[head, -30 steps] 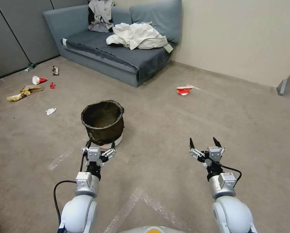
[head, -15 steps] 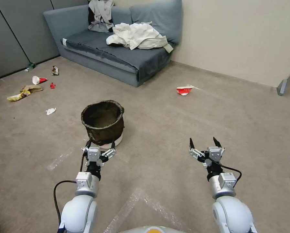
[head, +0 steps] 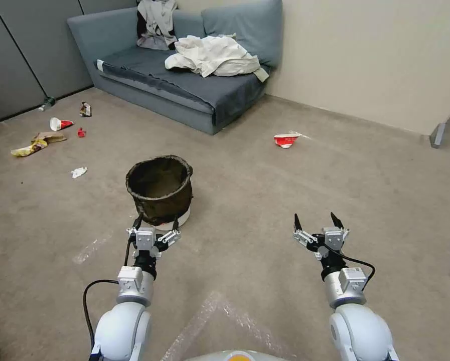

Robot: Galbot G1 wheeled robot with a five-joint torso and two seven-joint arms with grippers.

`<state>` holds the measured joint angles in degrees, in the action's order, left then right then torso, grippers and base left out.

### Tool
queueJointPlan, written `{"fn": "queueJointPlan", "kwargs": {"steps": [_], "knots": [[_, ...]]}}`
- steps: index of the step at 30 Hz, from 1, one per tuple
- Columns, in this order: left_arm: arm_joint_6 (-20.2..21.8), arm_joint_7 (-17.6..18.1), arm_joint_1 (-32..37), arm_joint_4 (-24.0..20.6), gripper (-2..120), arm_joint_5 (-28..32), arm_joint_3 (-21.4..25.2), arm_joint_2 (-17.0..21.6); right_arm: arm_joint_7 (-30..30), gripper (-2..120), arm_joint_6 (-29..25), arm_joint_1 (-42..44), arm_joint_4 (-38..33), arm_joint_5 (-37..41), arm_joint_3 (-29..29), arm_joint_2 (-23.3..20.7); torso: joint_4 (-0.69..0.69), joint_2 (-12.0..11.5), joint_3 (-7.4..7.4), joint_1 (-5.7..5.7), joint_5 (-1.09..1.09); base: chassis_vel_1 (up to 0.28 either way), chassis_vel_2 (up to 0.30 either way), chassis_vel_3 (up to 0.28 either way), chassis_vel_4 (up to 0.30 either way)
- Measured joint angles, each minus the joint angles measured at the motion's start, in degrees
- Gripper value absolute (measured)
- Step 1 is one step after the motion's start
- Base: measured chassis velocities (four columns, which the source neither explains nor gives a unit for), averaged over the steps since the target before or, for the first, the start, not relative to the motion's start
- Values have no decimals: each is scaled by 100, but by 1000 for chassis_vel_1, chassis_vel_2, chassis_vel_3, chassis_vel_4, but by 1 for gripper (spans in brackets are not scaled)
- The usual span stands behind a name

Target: Pick up the trash can from the floor.

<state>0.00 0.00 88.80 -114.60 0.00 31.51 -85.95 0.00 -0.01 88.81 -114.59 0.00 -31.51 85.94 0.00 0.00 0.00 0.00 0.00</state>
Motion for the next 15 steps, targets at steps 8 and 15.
{"fn": "queueJointPlan", "kwargs": {"steps": [8,15], "knots": [[0,0,0,0,100,0,0,0,0,100,0,0,0,0,0,0,0,0,0,0,0,0,0,0,0],[0,36,149,-222,100,20,96,60,33,100,38,103,-214,-35,20,40,1,0,0,0,2,0,0,0,0]]}}
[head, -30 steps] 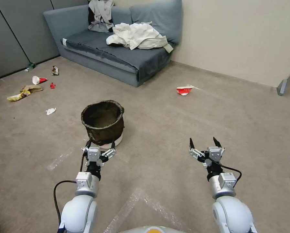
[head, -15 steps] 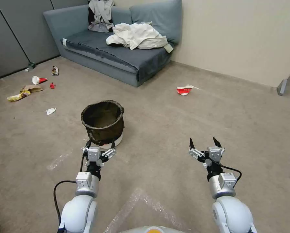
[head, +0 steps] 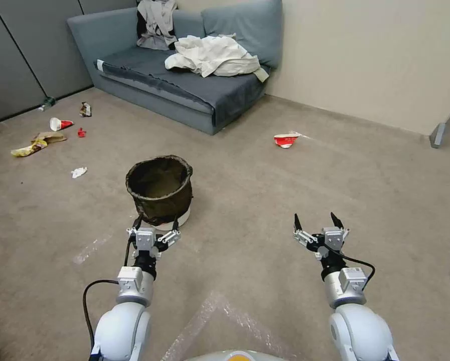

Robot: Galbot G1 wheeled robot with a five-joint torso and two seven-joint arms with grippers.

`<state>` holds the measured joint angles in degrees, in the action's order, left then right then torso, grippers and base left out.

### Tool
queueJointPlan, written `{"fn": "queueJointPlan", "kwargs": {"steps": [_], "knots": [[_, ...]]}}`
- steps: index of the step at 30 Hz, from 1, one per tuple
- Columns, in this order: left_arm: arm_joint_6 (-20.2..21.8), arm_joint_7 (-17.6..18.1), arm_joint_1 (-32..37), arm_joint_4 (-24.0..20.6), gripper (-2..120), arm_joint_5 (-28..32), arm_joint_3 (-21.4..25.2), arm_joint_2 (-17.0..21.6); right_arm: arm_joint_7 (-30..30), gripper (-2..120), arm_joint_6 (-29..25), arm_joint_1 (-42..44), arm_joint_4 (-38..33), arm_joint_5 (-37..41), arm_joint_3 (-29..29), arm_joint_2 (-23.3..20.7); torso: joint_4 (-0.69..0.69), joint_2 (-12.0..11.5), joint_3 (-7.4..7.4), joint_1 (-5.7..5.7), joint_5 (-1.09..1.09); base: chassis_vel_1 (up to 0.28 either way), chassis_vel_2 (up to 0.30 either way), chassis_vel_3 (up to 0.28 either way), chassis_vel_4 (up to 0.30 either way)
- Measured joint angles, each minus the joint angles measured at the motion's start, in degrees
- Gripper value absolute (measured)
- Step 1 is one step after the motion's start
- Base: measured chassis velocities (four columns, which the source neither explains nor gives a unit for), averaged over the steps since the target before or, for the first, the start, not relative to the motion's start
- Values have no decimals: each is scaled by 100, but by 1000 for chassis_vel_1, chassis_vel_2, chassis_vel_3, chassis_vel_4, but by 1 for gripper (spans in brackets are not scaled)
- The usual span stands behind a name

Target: Pick up the trash can from the floor.

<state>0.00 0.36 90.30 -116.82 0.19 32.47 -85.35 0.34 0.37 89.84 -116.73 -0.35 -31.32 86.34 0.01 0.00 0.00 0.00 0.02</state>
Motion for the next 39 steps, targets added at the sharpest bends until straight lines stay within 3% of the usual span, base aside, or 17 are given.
{"fn": "queueJointPlan", "kwargs": {"steps": [11,12,15,18,29,39], "knots": [[30,366,1094,-1812,100,246,753,466,432,100,389,870,-1915,-388,250,370,-1,0,-1,-1,-1,0,0,0,0],[30,366,1094,-1812,100,246,753,466,432,100,389,870,-1915,-388,250,370,-1,0,-1,-1,-1,0,0,0,0],[44,488,1474,-2440,100,330,1013,628,510,100,463,1088,-2245,-442,332,373,-1,0,-1,-1,0,0,0,0,0],[178,586,1758,-2674,100,553,1192,738,513,100,467,1114,-2235,-442,358,337,-1,1,-1,-1,-5,0,0,0,0],[283,611,1864,-2697,100,738,1161,705,506,100,476,1075,-1815,-390,415,304,-1,0,0,-1,-2,0,0,0,0],[421,595,1873,-2669,100,737,1160,702,525,100,481,1074,-1906,-379,454,336,-1,0,0,-1,-2,0,0,0,0]]}}
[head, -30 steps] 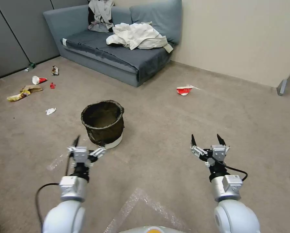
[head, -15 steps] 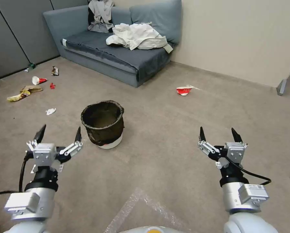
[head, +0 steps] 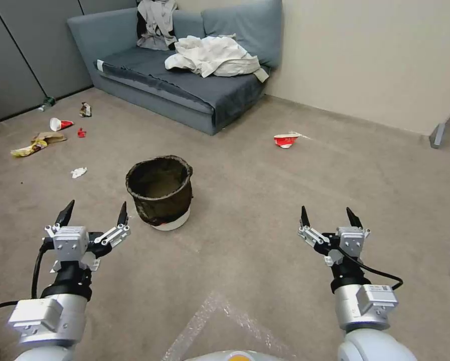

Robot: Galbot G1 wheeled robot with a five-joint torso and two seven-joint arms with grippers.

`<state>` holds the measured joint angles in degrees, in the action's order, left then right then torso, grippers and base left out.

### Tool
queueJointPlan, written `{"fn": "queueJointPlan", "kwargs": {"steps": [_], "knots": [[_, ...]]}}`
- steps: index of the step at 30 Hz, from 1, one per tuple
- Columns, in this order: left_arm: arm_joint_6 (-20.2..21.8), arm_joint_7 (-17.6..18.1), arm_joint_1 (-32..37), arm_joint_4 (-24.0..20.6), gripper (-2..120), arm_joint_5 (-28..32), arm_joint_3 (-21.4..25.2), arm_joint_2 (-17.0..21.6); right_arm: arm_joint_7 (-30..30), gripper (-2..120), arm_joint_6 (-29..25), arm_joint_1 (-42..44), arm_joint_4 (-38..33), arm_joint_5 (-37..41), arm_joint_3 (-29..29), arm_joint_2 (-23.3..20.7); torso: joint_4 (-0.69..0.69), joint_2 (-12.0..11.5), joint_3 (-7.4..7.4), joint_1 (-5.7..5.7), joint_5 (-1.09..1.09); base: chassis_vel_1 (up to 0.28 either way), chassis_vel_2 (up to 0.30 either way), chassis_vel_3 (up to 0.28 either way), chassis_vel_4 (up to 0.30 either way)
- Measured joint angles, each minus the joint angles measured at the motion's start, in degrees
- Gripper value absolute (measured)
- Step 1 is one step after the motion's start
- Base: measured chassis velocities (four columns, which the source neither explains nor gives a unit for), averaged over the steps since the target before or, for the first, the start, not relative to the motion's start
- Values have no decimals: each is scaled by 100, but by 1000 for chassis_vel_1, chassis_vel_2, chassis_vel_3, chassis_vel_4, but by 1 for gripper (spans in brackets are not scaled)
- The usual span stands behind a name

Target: Pick up the trash can from the floor.

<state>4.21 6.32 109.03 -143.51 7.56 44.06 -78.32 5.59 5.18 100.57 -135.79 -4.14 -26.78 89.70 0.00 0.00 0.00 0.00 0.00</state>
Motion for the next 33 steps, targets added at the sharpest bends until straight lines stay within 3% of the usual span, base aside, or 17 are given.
{"fn": "queueJointPlan", "kwargs": {"steps": [33], "knots": [[103,-97,44,25,100,-101,-14,-29,186,100,-22,60,-29,3,16,32,-1,0,0,0,0,23,19,18,21]]}}
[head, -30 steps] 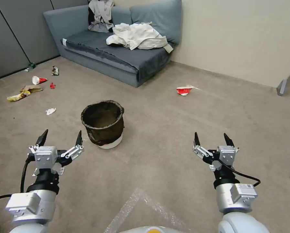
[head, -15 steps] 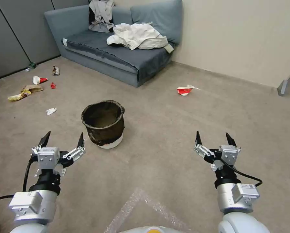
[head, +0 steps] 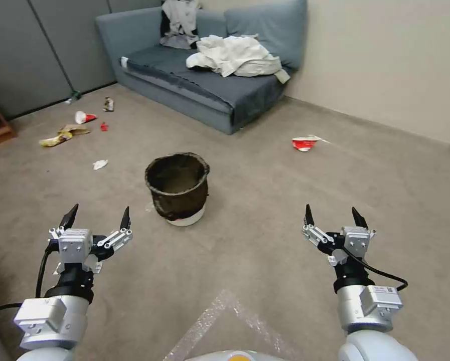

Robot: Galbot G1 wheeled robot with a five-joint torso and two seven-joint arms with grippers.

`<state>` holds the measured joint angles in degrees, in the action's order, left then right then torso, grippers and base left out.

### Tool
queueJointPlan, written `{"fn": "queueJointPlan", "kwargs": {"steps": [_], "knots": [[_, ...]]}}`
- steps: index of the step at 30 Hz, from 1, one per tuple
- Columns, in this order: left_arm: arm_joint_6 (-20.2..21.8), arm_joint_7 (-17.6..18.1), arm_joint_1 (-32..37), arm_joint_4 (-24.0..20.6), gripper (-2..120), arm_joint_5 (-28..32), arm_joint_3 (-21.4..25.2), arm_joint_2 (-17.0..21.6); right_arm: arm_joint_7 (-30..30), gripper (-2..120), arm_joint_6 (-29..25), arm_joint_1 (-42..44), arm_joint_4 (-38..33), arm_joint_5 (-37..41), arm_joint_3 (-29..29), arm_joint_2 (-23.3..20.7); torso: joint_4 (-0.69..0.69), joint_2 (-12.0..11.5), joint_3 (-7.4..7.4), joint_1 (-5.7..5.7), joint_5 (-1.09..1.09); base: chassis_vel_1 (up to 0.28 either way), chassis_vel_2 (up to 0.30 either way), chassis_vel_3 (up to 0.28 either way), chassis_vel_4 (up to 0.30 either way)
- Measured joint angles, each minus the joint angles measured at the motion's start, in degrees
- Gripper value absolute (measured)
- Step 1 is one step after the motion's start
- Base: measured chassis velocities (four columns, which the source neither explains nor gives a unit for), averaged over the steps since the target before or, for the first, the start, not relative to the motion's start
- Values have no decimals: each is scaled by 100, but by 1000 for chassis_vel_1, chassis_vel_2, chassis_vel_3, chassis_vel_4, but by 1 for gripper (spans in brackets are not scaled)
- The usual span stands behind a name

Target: Pick up the trash can from the floor.

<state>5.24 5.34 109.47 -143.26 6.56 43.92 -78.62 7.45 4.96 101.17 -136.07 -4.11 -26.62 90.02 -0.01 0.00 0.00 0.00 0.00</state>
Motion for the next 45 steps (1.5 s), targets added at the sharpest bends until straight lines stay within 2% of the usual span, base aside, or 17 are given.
{"fn": "queueJointPlan", "kwargs": {"steps": [8,17,45], "knots": [[-19,0,2,1,100,8,1,-3,22,100,-5,5,-20,-7,0,1,0,0,0,0,0,51,52,69,60],[-340,112,-29,83,100,22,23,0,15,100,-5,-13,-16,-18,-10,6,1,0,0,1,0,0,0,0,0],[-340,111,-50,77,100,65,90,37,162,100,-148,-14,21,-36,-5,19,0,0,0,1,0,-57,58,58,-58]]}}
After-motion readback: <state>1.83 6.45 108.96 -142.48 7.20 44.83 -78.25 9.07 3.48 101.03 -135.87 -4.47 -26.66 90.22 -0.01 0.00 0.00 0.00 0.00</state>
